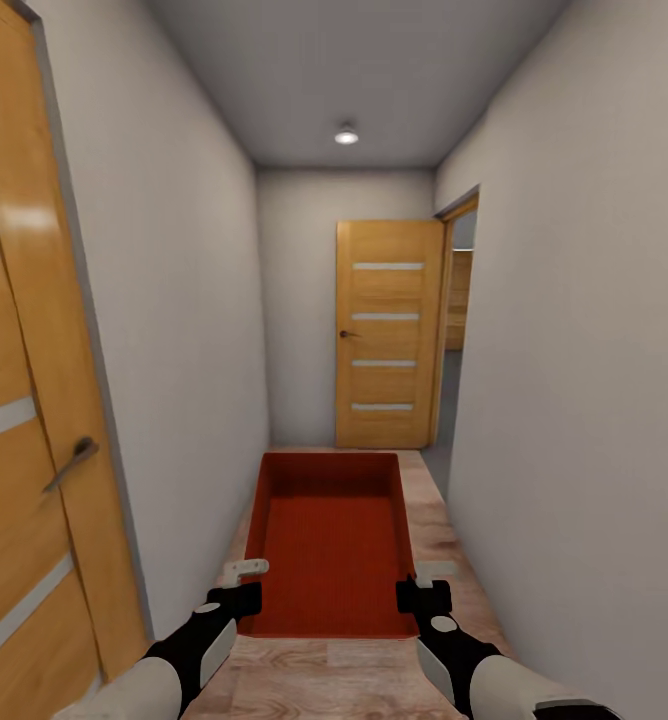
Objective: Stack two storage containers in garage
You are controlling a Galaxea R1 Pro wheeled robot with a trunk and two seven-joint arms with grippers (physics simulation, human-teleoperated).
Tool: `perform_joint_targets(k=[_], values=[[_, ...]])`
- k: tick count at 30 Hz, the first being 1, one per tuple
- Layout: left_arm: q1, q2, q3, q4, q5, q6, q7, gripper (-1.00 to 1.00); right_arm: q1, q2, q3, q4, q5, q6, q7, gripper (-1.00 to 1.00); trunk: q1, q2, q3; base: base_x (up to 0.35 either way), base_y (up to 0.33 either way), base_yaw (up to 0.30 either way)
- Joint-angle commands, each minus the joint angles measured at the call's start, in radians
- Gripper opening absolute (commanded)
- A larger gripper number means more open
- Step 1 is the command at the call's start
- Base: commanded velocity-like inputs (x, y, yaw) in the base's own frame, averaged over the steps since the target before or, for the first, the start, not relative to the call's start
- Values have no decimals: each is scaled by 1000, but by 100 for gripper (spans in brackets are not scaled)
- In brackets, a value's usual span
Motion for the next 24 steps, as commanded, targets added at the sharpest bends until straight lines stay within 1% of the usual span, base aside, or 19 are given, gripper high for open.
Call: perform_joint_targets(k=[1, 24], values=[[1, 9, -8, -1, -2, 1, 32, -100, -2, 1, -90, -50, -3, 4, 7, -100, 1, -1, -2, 322, 0, 0], [0, 9, -8, -1, -1, 1, 32, -100, -2, 1, -90, -50, -3, 4, 7, -100, 1, -1, -2, 322, 0, 0]])
